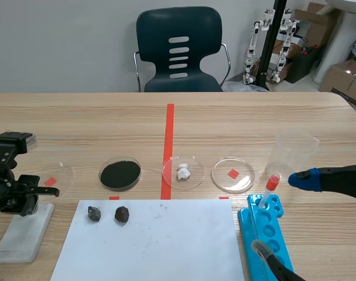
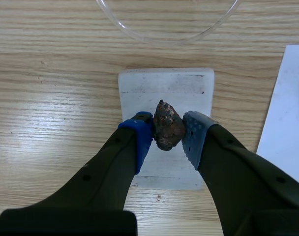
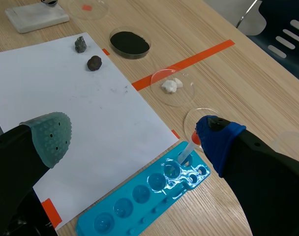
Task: Rub the mineral on the streak plate
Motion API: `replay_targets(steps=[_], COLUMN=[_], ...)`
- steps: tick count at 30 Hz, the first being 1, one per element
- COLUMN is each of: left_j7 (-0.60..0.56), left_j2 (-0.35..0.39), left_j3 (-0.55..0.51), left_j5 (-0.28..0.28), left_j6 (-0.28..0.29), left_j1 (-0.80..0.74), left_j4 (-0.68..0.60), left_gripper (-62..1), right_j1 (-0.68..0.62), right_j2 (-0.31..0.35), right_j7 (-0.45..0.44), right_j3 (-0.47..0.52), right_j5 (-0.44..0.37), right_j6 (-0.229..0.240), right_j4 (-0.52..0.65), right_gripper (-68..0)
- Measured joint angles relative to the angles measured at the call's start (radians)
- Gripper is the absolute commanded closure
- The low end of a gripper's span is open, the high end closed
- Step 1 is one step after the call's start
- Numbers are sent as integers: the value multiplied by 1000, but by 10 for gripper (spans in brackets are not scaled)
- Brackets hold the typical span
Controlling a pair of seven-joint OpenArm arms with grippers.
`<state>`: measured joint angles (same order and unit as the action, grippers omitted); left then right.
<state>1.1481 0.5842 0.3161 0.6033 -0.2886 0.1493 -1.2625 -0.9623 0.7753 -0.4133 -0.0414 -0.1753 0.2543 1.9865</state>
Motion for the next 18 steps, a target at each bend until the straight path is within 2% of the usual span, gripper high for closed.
replay_targets(steps=[10,18], left_j7=[0,-23], left_j2=[-18,-39], left_j3=[6,36], left_j5=[-11,-11], left_j6=[29,30], left_j1=[51,61], left_j4=[85,116], left_gripper=[-100,-100], right_j1=[0,0], right_j2=[0,0], right_j7=[0,0], right_j3=[0,0], right_j5=[0,0], right_j6=[0,0], right_j4=[0,0], right_gripper=[-529,-529])
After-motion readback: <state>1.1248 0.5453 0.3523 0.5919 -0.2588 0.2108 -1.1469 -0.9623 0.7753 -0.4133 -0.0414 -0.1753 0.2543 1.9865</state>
